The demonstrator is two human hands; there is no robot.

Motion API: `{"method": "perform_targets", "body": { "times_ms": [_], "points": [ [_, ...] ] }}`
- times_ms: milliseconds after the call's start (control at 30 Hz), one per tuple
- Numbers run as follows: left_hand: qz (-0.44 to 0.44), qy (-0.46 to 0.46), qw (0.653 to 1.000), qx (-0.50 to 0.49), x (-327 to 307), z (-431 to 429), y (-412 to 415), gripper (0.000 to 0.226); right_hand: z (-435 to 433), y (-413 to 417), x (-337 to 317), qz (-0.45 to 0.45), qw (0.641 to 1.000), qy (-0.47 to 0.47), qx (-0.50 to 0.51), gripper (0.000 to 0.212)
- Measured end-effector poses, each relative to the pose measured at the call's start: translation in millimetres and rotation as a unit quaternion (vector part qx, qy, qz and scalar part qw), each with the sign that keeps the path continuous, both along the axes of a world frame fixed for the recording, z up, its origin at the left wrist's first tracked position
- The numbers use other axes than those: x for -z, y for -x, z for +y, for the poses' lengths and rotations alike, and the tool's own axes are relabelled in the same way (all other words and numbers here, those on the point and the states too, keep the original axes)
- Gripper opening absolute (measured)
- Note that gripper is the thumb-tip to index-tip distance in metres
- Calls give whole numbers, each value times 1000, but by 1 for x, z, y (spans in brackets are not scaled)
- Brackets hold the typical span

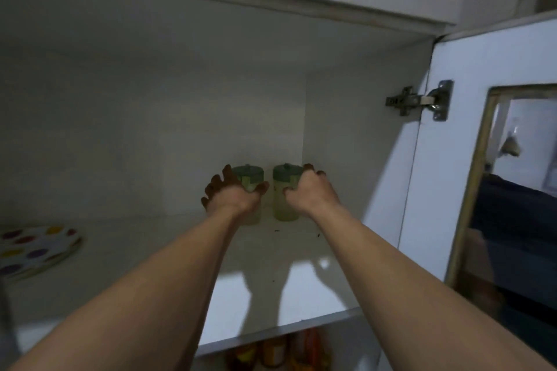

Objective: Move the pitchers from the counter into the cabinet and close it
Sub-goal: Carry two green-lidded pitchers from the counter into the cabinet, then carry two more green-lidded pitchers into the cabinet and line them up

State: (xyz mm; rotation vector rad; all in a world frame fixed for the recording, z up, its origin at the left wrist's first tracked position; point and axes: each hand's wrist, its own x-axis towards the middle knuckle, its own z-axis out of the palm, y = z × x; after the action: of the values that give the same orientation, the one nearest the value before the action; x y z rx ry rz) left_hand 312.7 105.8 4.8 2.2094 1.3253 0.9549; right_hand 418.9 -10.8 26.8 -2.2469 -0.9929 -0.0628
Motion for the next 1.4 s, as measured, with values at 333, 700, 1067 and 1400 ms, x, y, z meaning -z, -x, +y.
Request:
{"method": "perform_targets", "body": {
  "times_ms": [333,700,1067,1400],
  "points": [
    [164,-206,962,71,-35,-91,163,78,-88,140,-33,-48,997,31,-42,61],
    [187,-272,941,-68,-52,-172,371,68,-127,305,-56,-106,976,11,-190,72],
    [251,-166,907,-294,-29,-273,585,71,-144,498,-41,-113,910,-23,-397,77],
    [258,-79,860,-433,10,-326,747,70,-142,667,-12,-99,838,-13,-537,69]
  ]
}}
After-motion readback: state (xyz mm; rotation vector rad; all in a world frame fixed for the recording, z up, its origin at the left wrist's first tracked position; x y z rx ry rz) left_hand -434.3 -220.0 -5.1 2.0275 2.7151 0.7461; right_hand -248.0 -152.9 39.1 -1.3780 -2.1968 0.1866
